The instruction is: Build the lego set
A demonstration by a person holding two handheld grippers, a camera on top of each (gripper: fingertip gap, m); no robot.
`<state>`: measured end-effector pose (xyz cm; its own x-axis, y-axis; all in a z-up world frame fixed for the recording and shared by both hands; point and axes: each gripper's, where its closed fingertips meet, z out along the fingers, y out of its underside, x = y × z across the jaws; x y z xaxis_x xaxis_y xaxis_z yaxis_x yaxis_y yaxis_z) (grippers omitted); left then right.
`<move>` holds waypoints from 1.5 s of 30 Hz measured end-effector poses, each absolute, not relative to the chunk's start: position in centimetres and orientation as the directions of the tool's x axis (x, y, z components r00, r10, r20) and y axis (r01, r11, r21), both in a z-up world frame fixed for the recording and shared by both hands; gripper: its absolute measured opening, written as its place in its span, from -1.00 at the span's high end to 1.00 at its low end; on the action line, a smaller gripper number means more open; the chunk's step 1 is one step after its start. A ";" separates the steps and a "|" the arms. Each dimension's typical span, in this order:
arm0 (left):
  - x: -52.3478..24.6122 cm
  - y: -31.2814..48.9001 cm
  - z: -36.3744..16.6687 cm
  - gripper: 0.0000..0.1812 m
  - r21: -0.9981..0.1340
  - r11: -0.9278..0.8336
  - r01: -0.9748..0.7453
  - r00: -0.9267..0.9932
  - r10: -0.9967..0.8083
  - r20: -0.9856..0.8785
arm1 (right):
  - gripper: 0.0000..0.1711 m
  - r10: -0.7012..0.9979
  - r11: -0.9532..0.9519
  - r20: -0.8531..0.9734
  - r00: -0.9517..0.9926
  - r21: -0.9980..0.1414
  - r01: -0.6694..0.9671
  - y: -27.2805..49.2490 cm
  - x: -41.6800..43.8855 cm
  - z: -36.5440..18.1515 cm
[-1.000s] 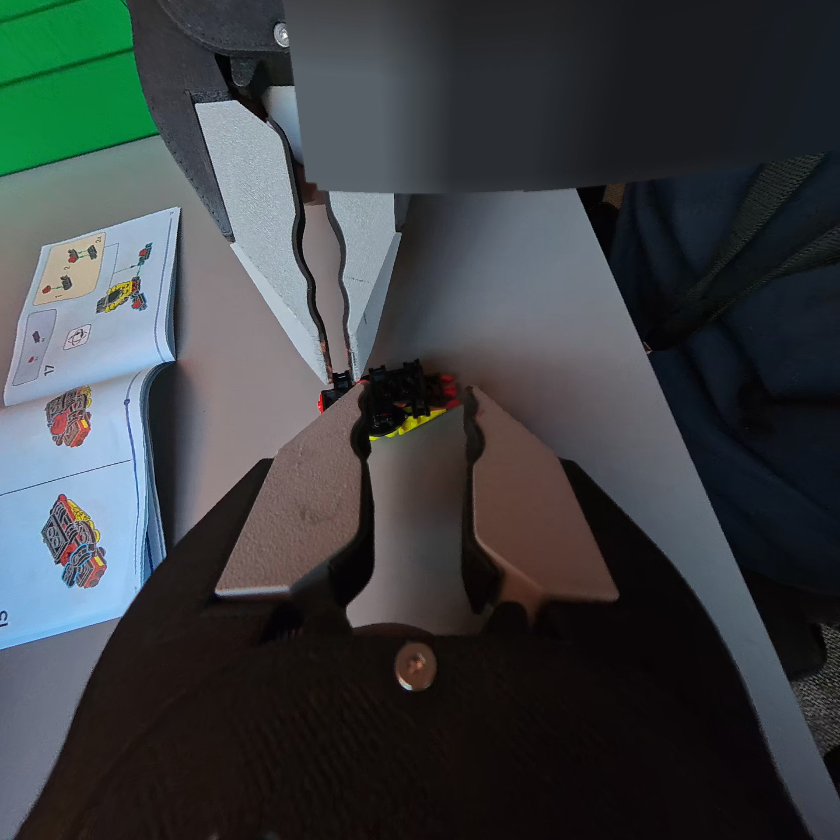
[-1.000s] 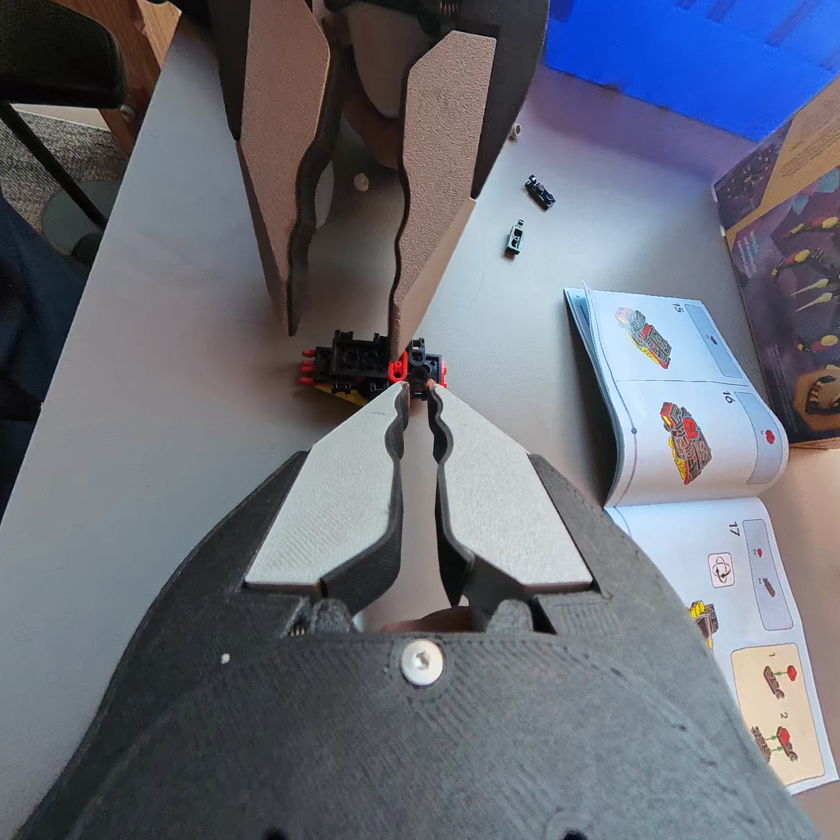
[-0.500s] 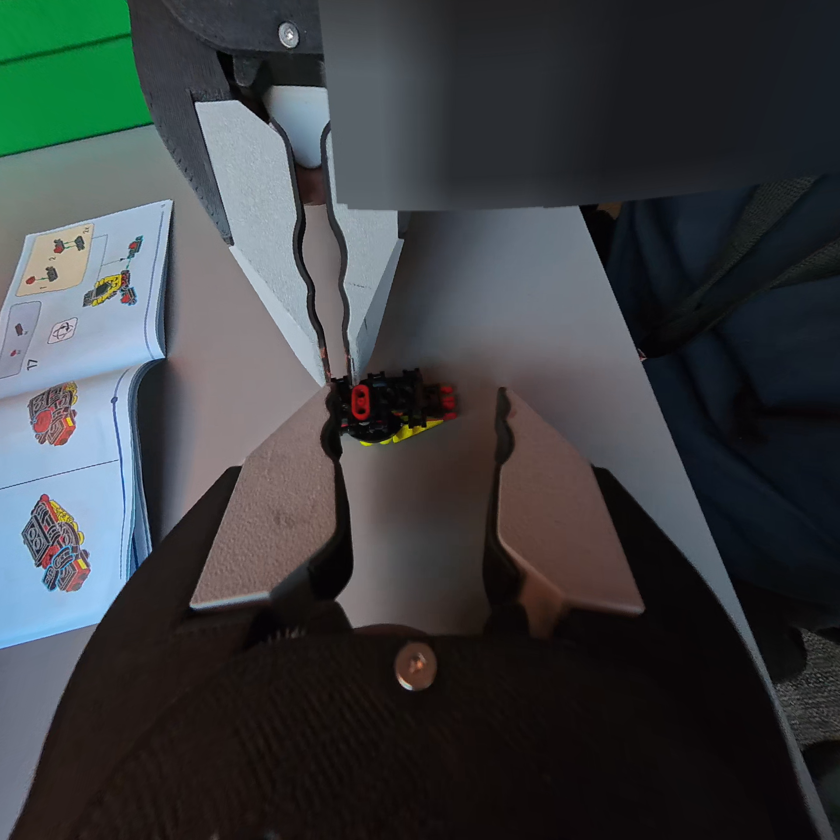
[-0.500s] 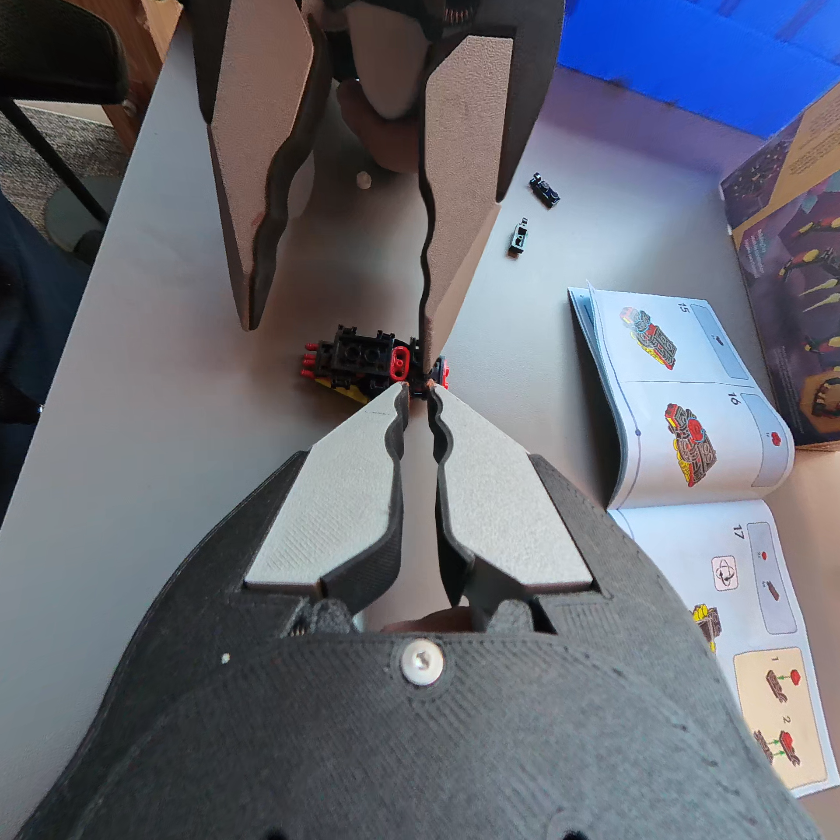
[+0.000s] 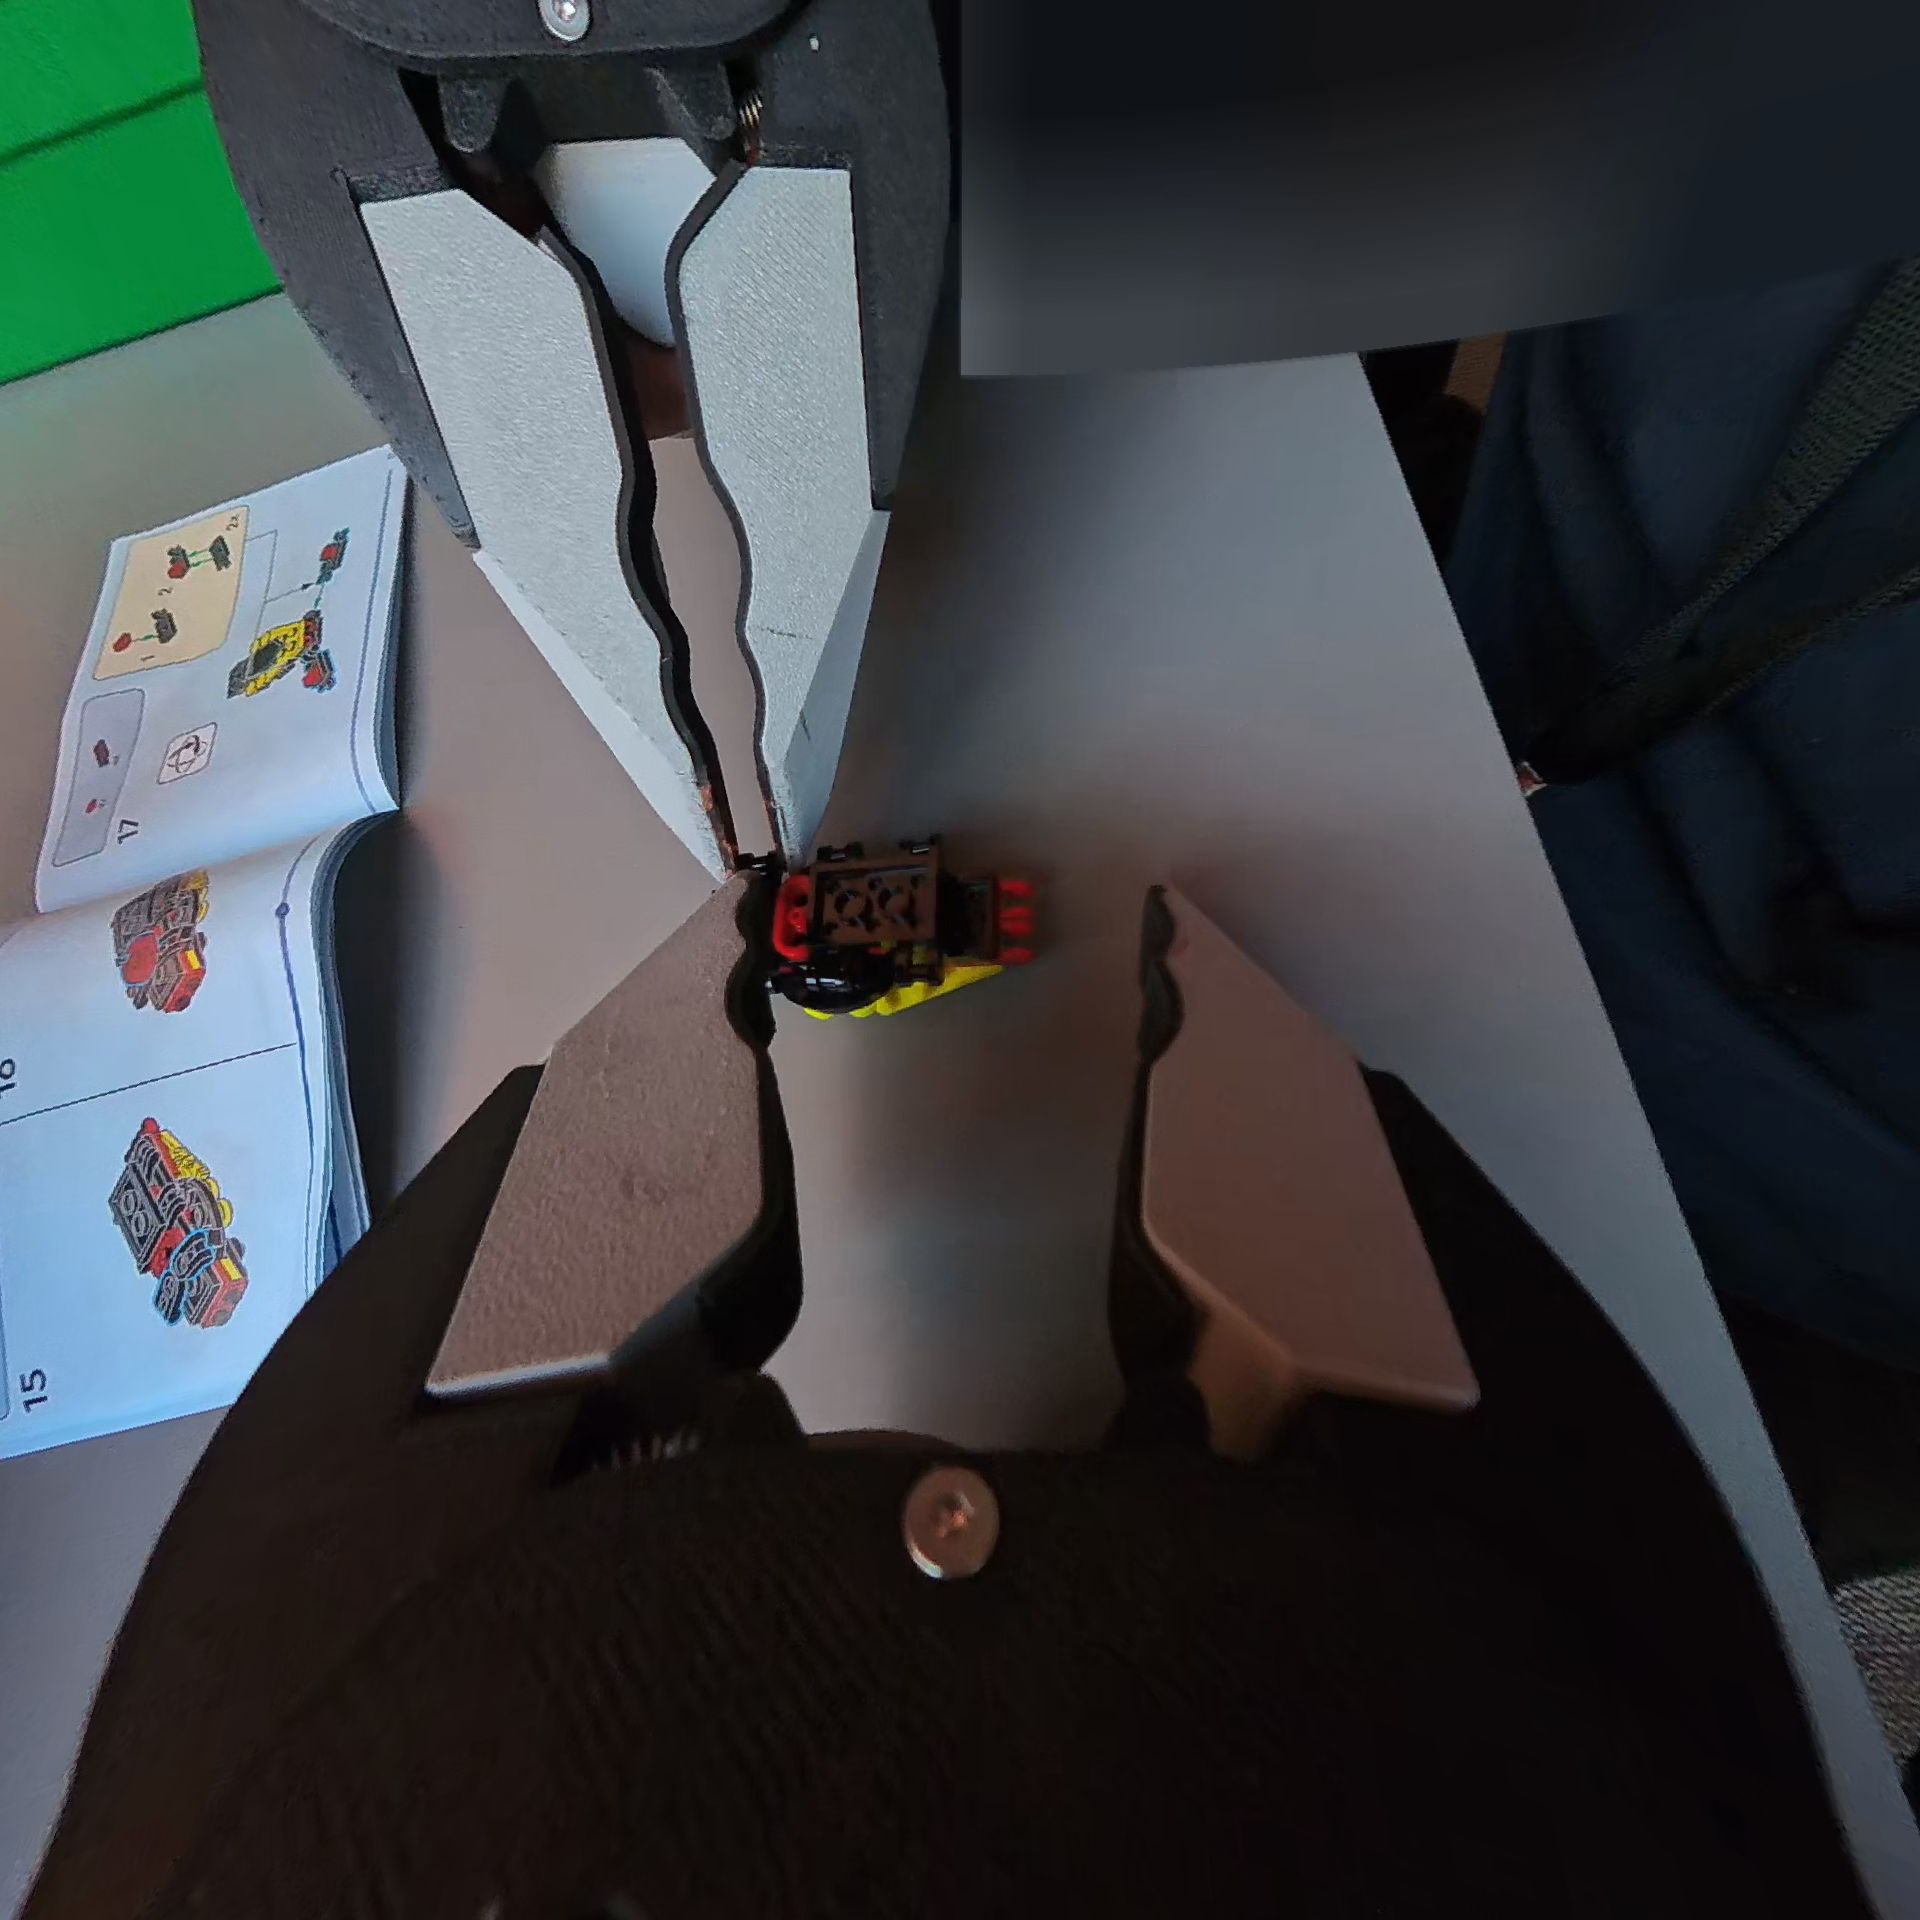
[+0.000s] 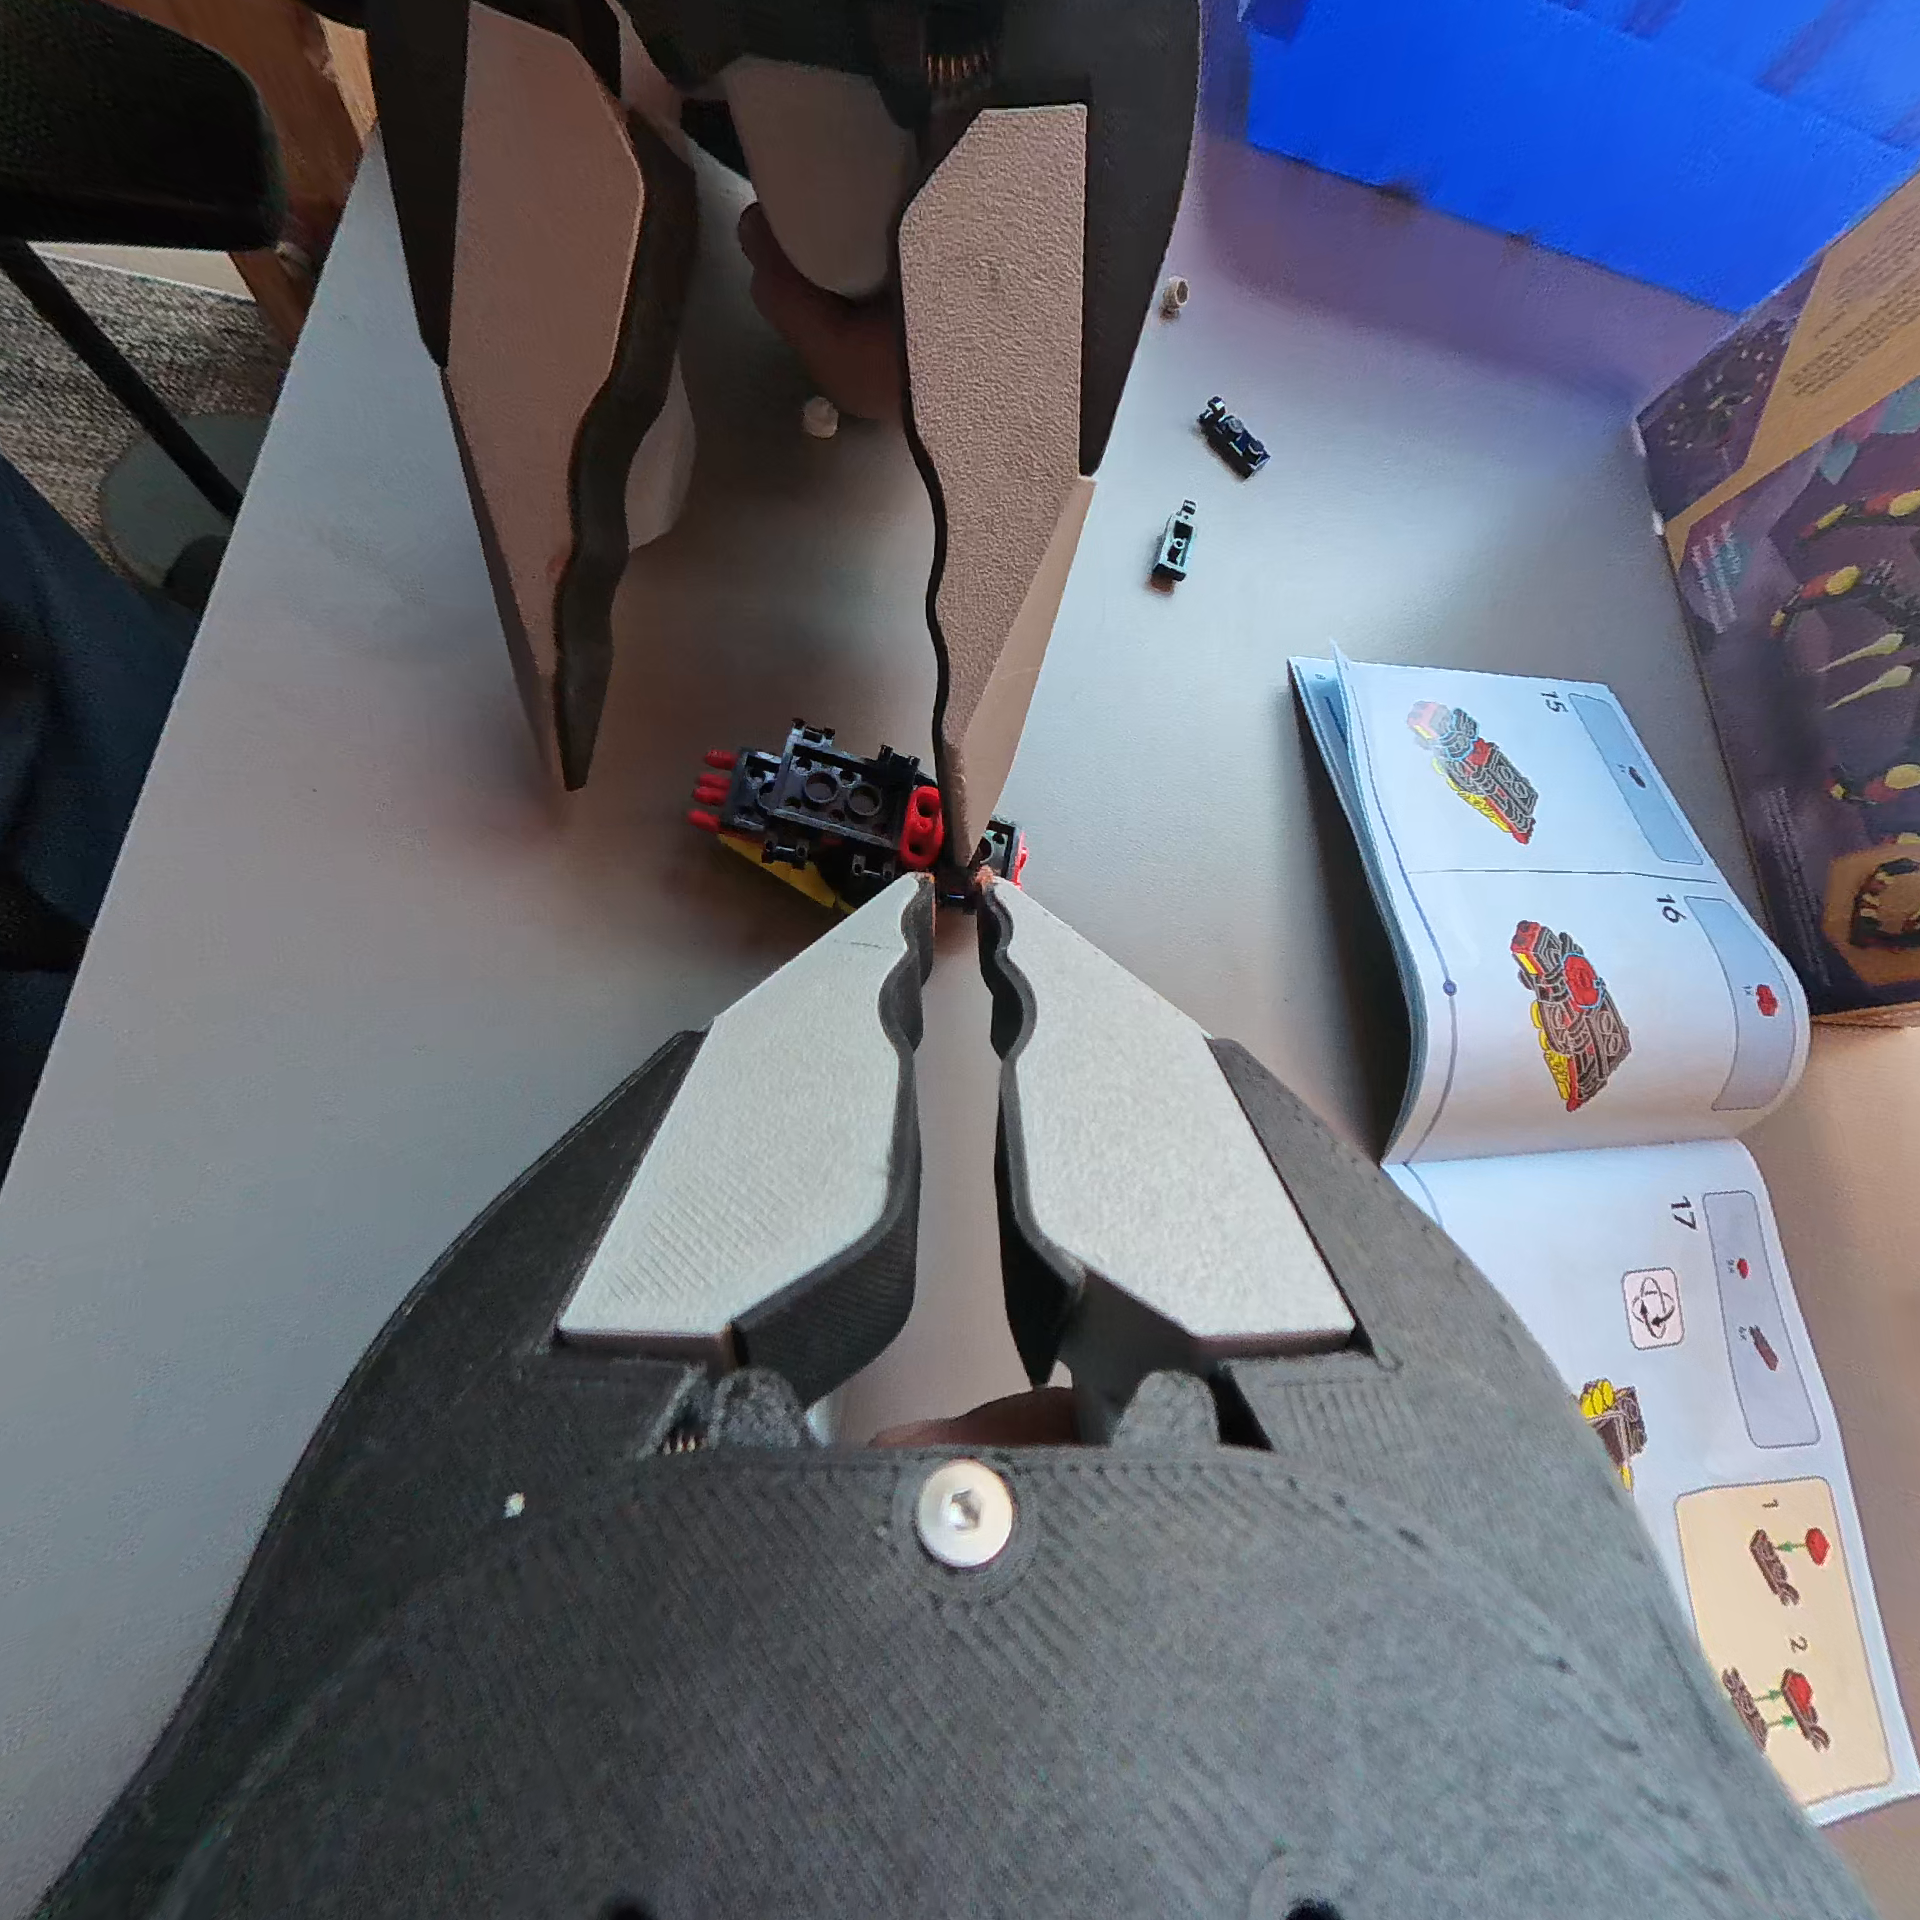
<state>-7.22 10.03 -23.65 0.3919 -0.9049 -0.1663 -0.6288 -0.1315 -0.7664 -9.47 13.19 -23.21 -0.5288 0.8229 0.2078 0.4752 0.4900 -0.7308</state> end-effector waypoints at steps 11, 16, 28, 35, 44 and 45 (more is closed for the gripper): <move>-7.1 9.8 -23.7 0.24 -0.766 -0.143 -0.627 0.397 -0.904 -0.157 | 0.96 0.807 0.501 0.222 -0.547 -0.747 0.437 12.9 -9.3 -22.7; -7.2 9.8 -23.7 0.26 -0.764 -0.141 -0.629 0.400 -0.902 -0.162 | 1.00 0.806 0.498 0.217 -0.551 -0.752 0.432 12.7 -9.5 -22.7; -7.3 9.9 -23.6 0.31 -0.769 -0.151 -0.621 0.408 -0.900 -0.153 | 1.00 0.827 0.457 0.174 -0.535 -0.763 0.458 13.1 -9.6 -22.8; -7.4 9.9 -23.6 0.34 -0.771 -0.152 -0.618 0.410 -0.899 -0.151 | 0.96 0.819 0.457 0.160 -0.551 -0.763 0.458 12.7 -9.4 -22.9; -7.6 10.0 -23.5 0.43 -0.775 -0.153 -0.613 0.417 -0.896 -0.153 | 0.98 0.808 0.492 0.198 -0.555 -0.746 0.450 12.5 -9.5 -23.0; -7.6 10.0 -23.5 0.44 -0.775 -0.153 -0.613 0.419 -0.895 -0.155 | 0.98 0.807 0.492 0.199 -0.555 -0.746 0.449 12.5 -9.5 -23.0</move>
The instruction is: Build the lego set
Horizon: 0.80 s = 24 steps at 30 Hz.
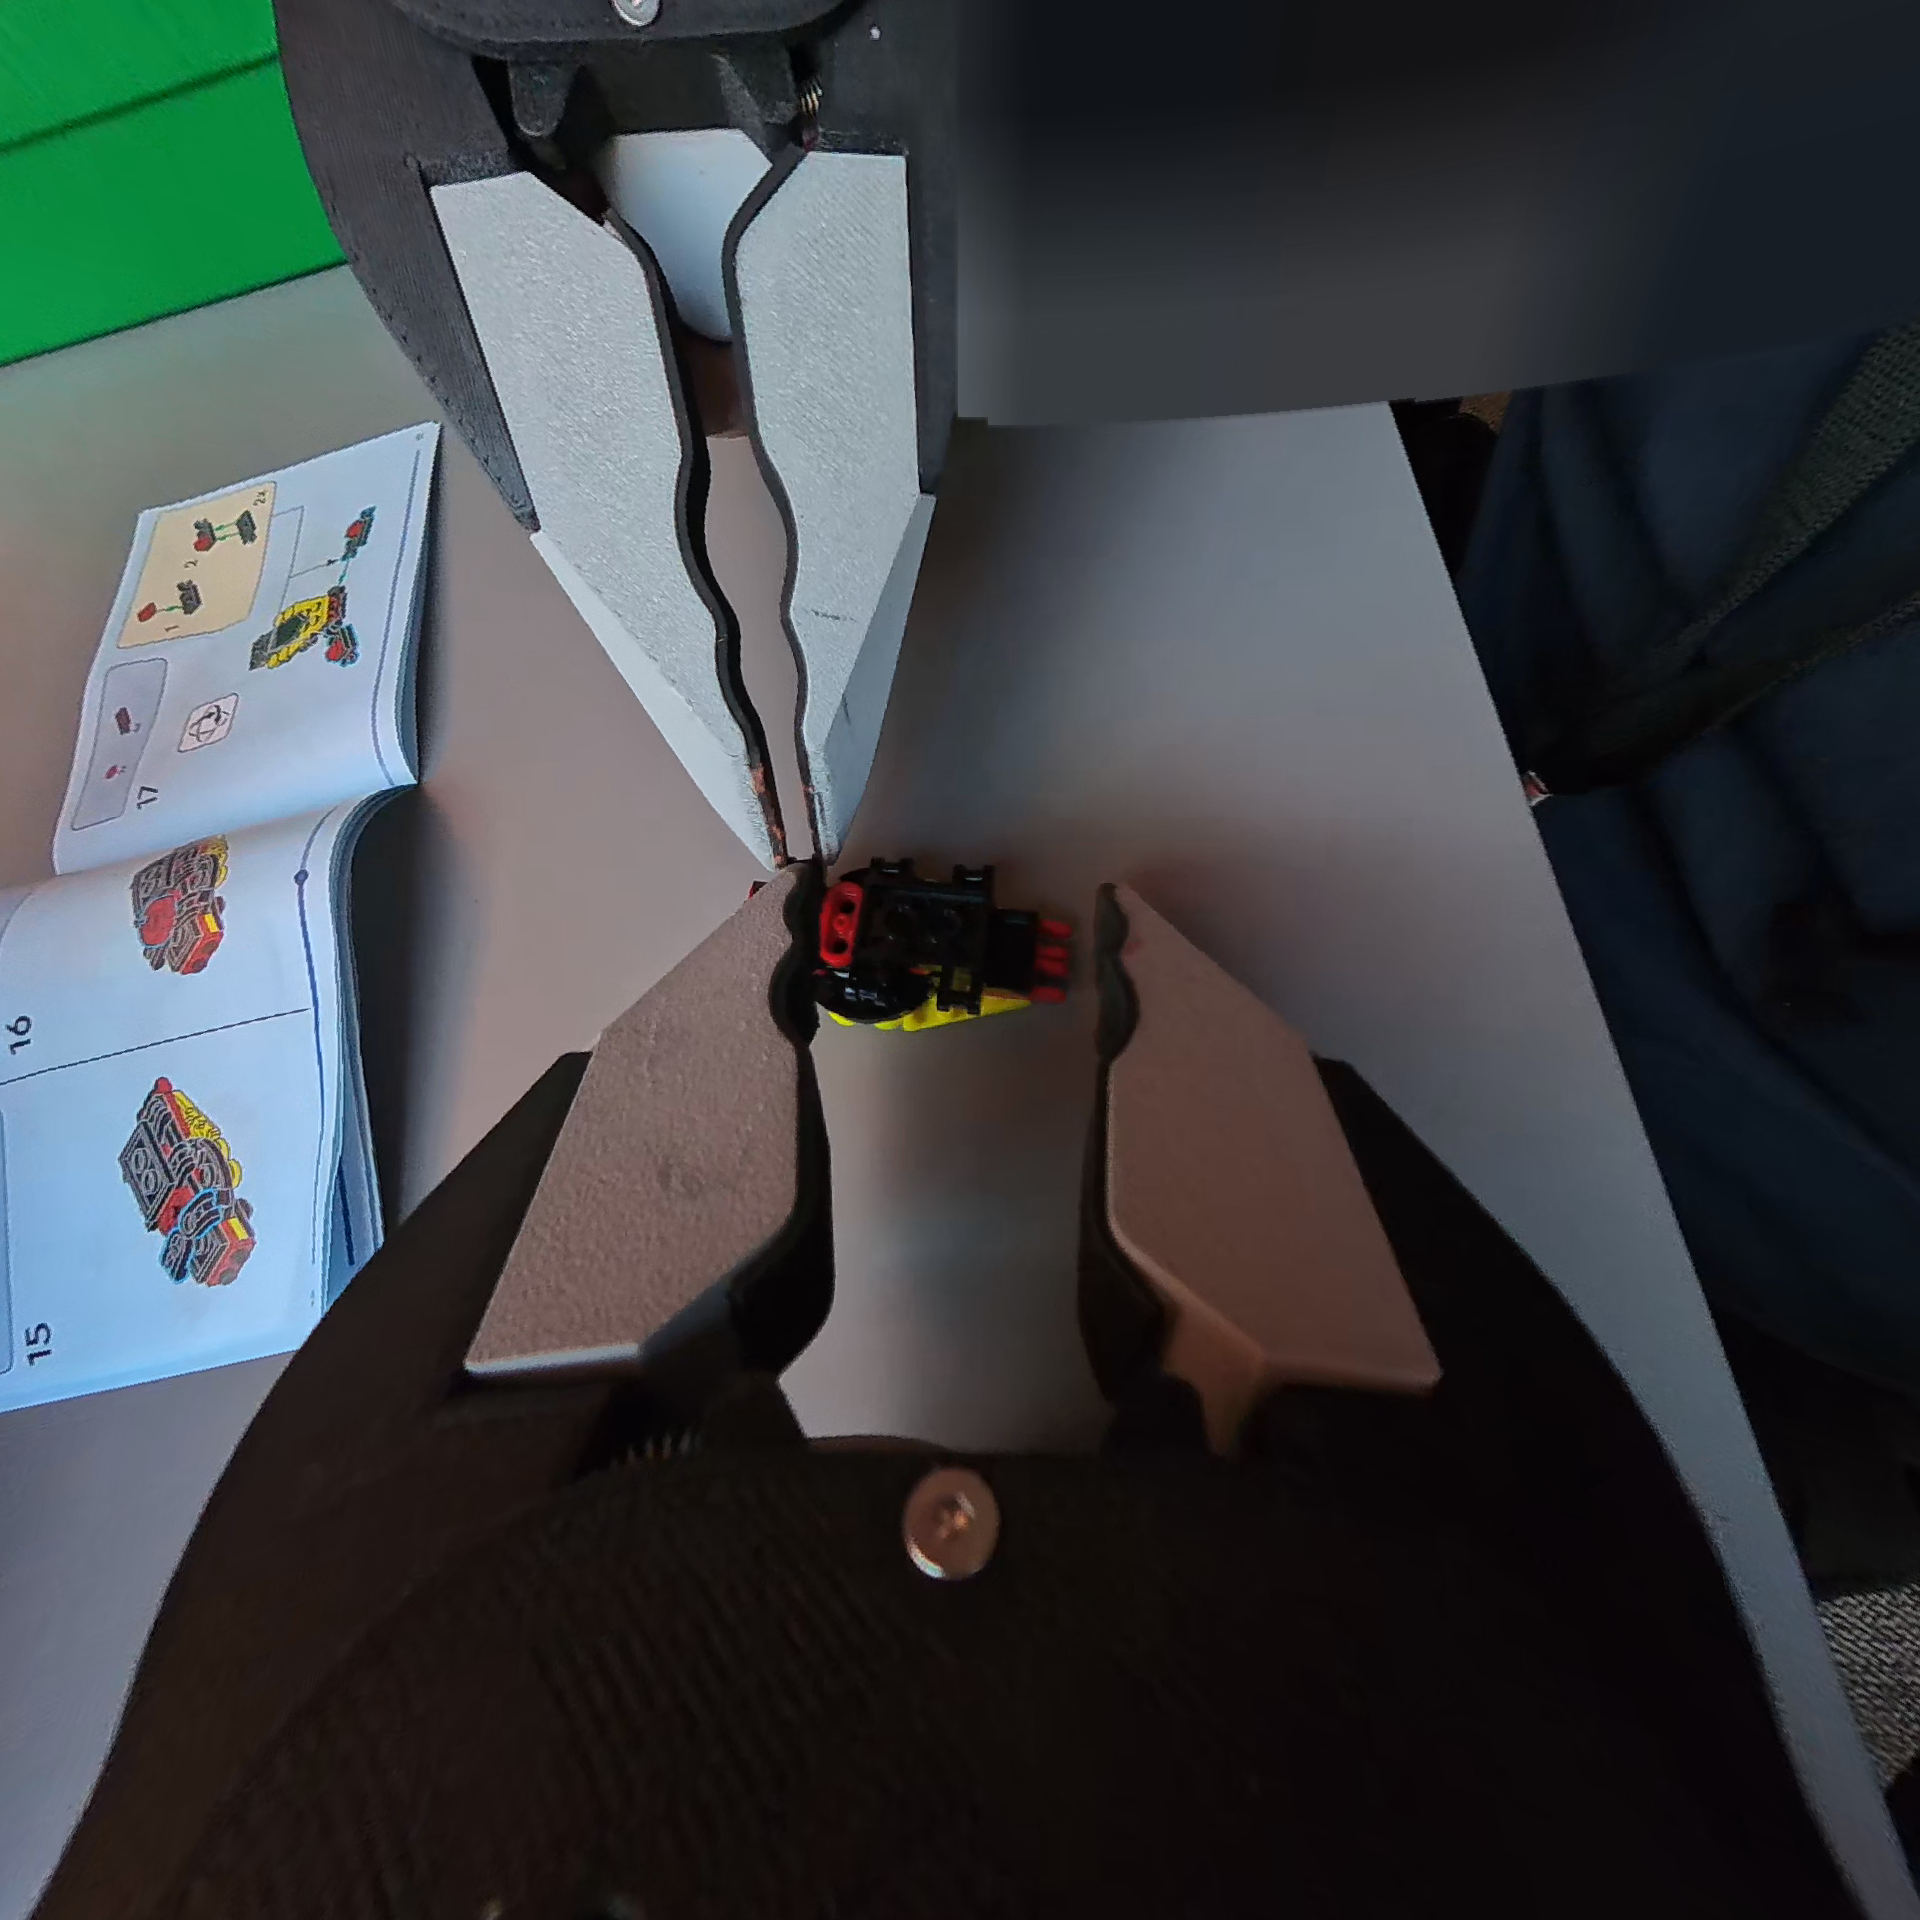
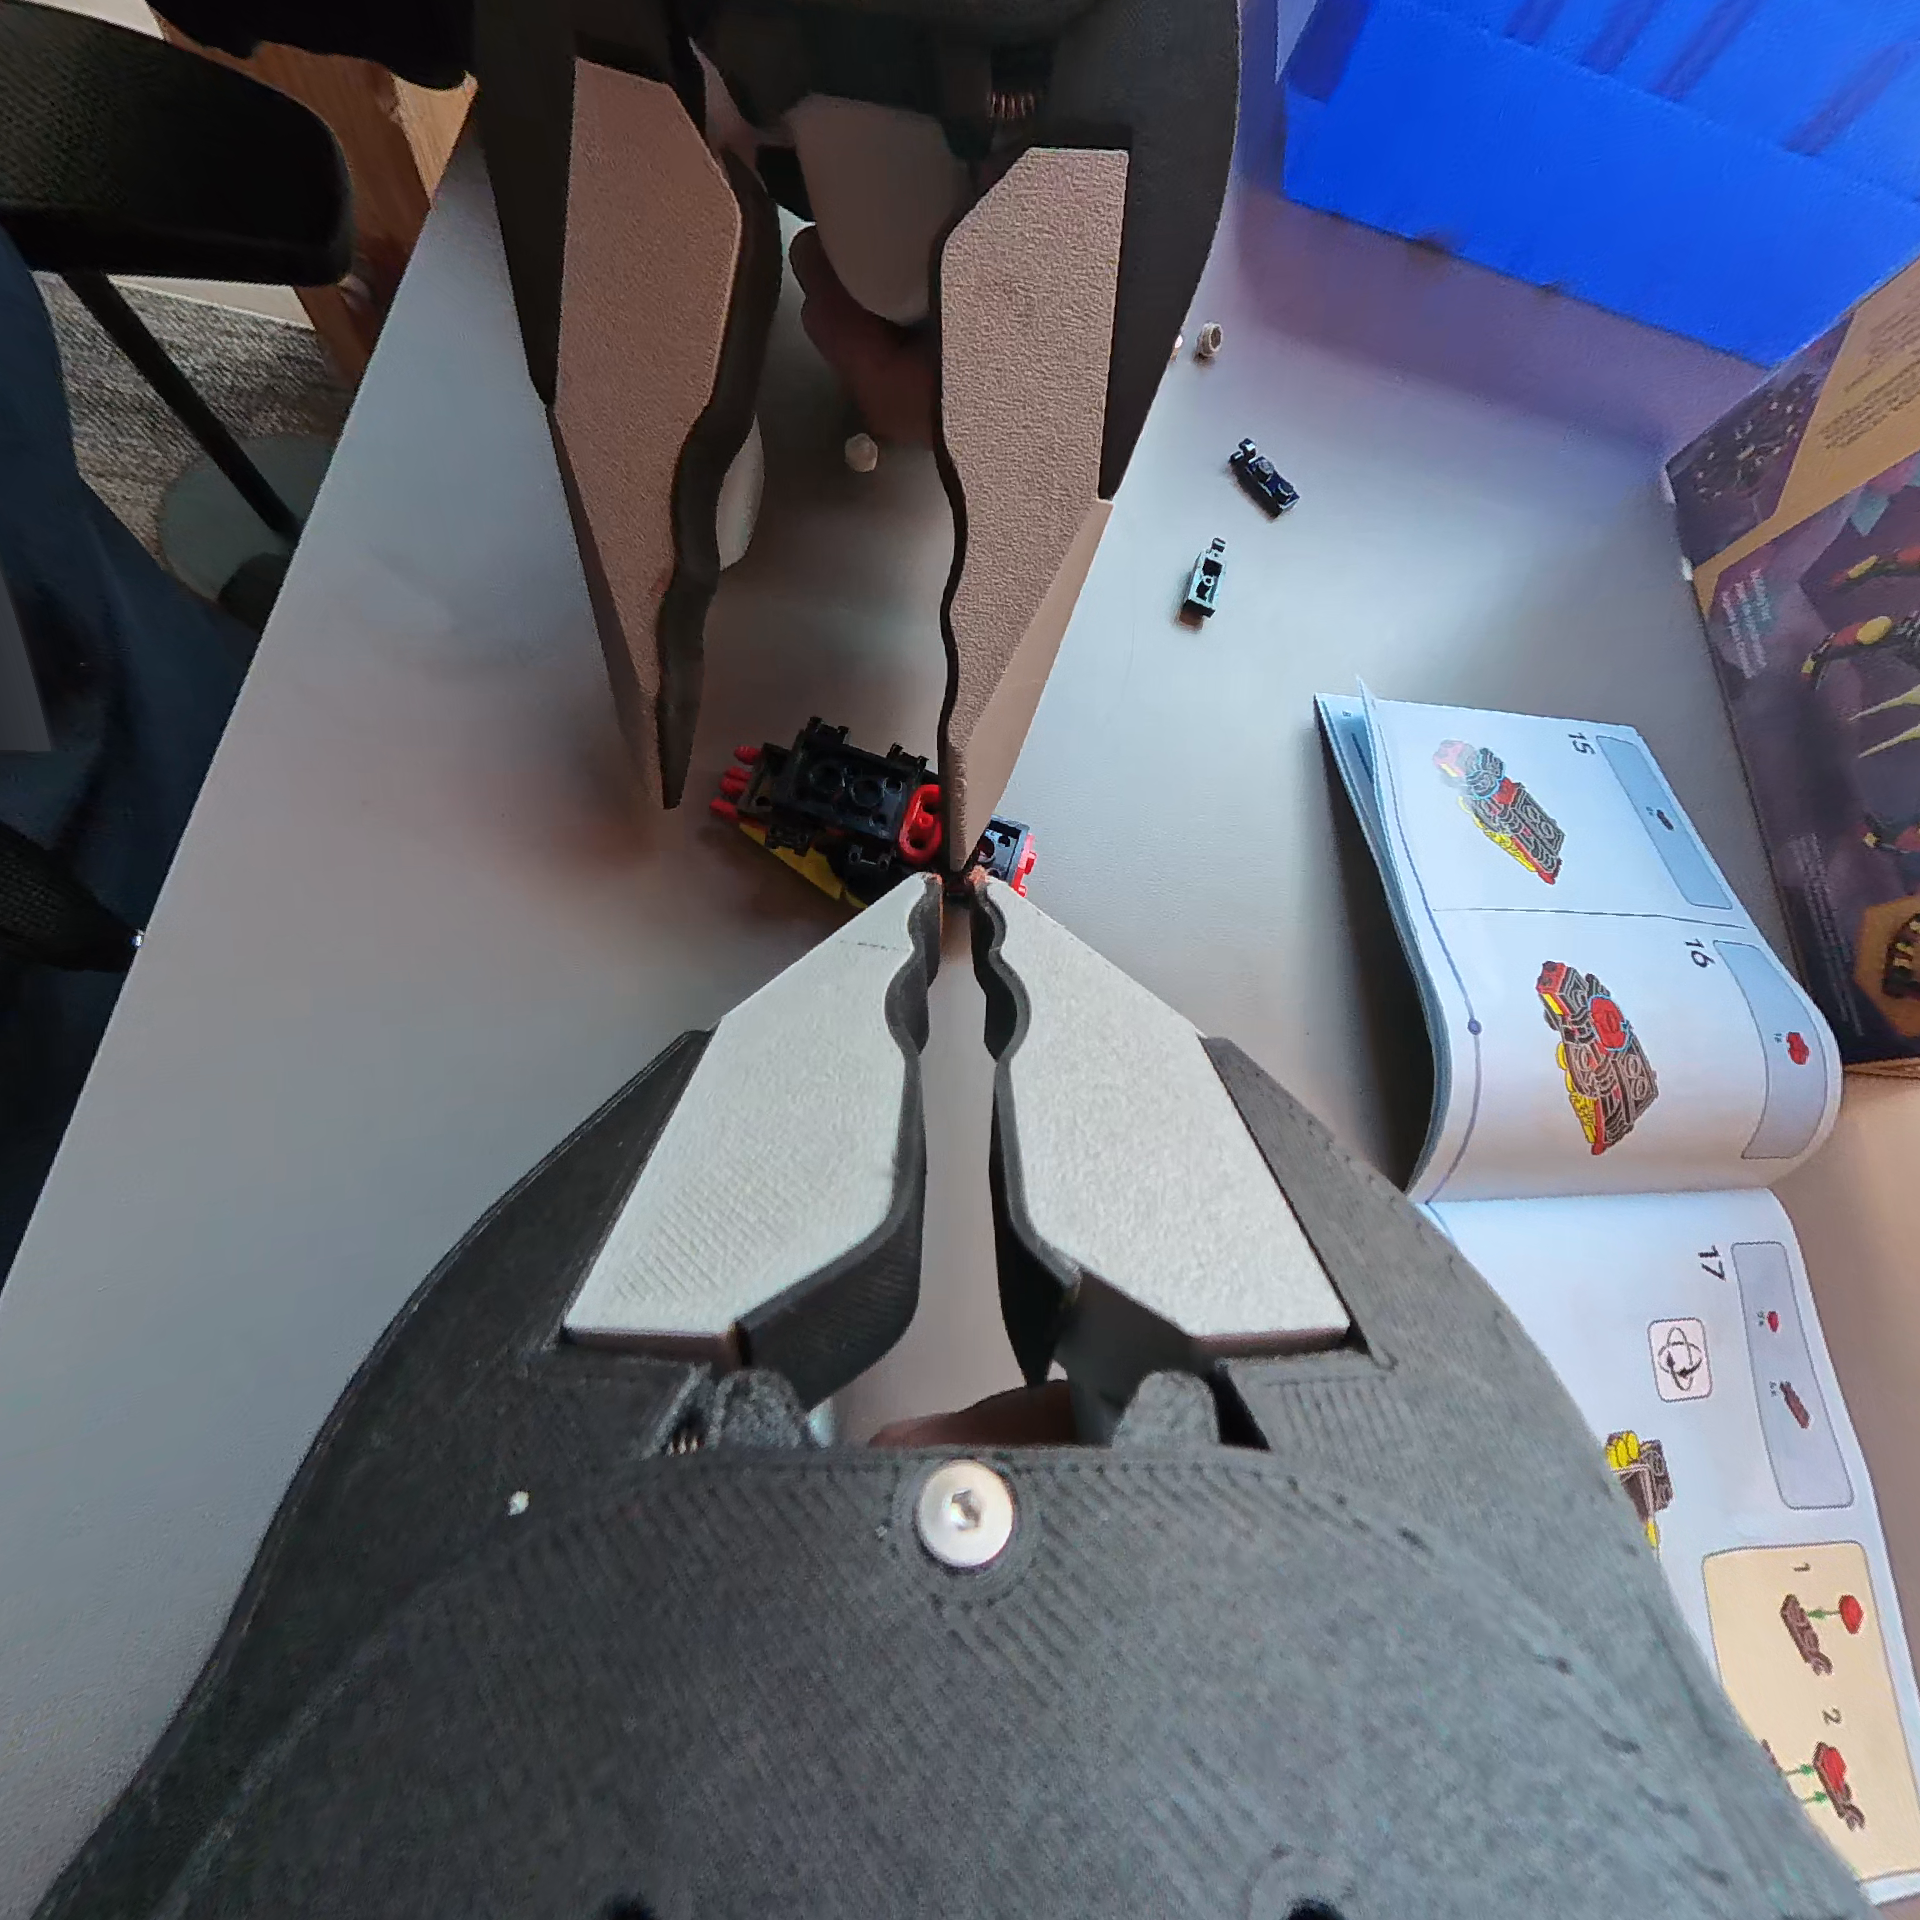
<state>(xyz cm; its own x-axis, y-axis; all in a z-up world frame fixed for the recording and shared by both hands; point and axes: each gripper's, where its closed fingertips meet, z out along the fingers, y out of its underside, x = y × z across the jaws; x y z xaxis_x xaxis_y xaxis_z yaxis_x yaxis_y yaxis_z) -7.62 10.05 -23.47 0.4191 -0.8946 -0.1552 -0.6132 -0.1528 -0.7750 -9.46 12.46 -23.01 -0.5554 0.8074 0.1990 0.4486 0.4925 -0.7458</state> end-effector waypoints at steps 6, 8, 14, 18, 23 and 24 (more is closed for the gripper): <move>-7.7 10.1 -23.4 0.48 -0.776 -0.156 -0.611 0.424 -0.893 -0.154 | 0.92 0.814 0.479 0.171 -0.555 -0.738 0.475 12.5 -9.5 -23.6; -7.7 10.1 -23.4 0.48 -0.777 -0.155 -0.610 0.423 -0.893 -0.155 | 0.95 0.807 0.506 0.203 -0.555 -0.723 0.471 12.5 -9.5 -23.8; -7.7 10.0 -23.4 0.50 -0.777 -0.150 -0.612 0.419 -0.894 -0.158 | 0.95 0.799 0.521 0.213 -0.563 -0.714 0.468 12.4 -9.4 -23.8; -7.7 10.1 -23.4 0.52 -0.777 -0.148 -0.612 0.421 -0.893 -0.161 | 0.95 0.797 0.529 0.224 -0.561 -0.707 0.469 12.4 -9.4 -23.8; -7.9 10.3 -23.4 0.59 -0.776 -0.143 -0.615 0.429 -0.886 -0.177 | 0.95 0.818 0.488 0.177 -0.548 -0.716 0.499 12.3 -9.4 -23.9; -8.0 10.5 -23.3 0.64 -0.773 -0.137 -0.620 0.435 -0.880 -0.192 | 0.95 0.823 0.478 0.165 -0.544 -0.719 0.505 12.3 -9.4 -23.9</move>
